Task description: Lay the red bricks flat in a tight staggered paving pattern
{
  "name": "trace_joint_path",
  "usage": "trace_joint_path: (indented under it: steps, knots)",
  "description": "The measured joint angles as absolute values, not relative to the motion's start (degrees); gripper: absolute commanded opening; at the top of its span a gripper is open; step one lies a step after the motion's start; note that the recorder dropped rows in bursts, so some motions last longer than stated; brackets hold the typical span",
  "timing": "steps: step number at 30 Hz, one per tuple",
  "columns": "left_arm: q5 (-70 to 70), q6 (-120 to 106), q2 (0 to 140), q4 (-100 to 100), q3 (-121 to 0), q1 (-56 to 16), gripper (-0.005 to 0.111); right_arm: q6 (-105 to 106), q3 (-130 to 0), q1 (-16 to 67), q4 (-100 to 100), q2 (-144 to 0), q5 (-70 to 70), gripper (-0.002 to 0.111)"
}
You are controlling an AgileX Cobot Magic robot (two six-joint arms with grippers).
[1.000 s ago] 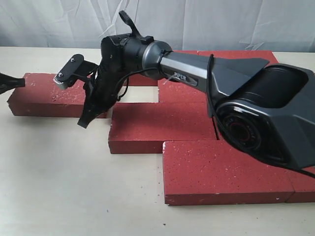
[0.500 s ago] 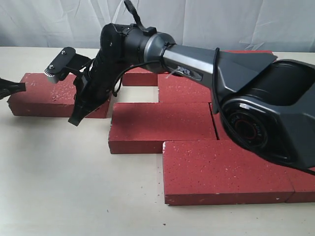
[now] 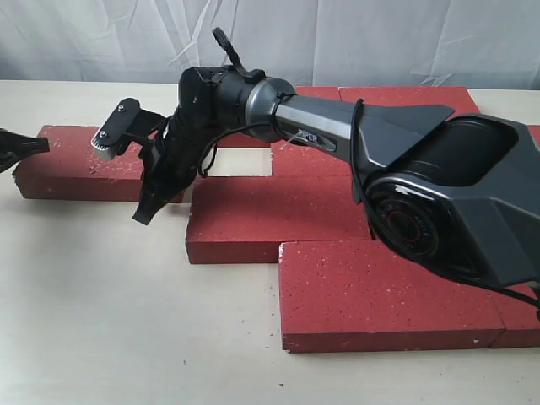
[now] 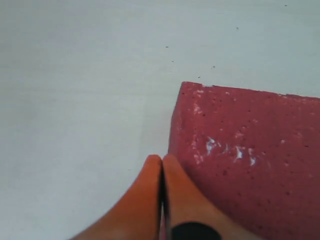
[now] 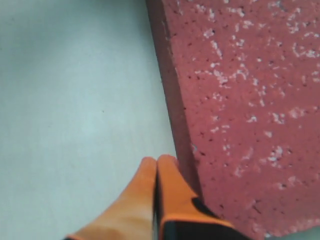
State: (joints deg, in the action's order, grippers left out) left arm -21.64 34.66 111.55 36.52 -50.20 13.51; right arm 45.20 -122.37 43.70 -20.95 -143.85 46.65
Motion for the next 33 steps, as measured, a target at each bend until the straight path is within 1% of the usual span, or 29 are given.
trace_joint_path:
  steps: [10, 21, 24, 30, 33]
  knots:
    - [-24.91, 45.95, 111.55, 47.51, -50.2, 13.51, 0.0, 40.71, -122.37, 43.7, -12.96, -143.85, 46.65, -0.001]
    - [-27.6, 49.7, 111.41, 52.24, -50.2, 13.51, 0.0, 38.4, -122.37, 43.66, -10.87, -142.32, 48.6, -0.001]
    - [-25.39, 49.85, 109.68, 52.45, -50.2, 13.71, 0.0, 38.4, -122.37, 43.66, -10.83, -140.64, 48.93, -0.001]
    - [-16.61, 49.98, 103.86, 52.45, -50.7, 14.69, 0.0, 37.19, -122.37, 43.44, -8.42, -136.9, 49.69, -0.001]
    - [-13.51, 48.93, 103.49, 52.45, -50.79, 15.61, 0.0, 34.82, -122.37, 42.23, -7.89, -136.44, 50.29, -0.001]
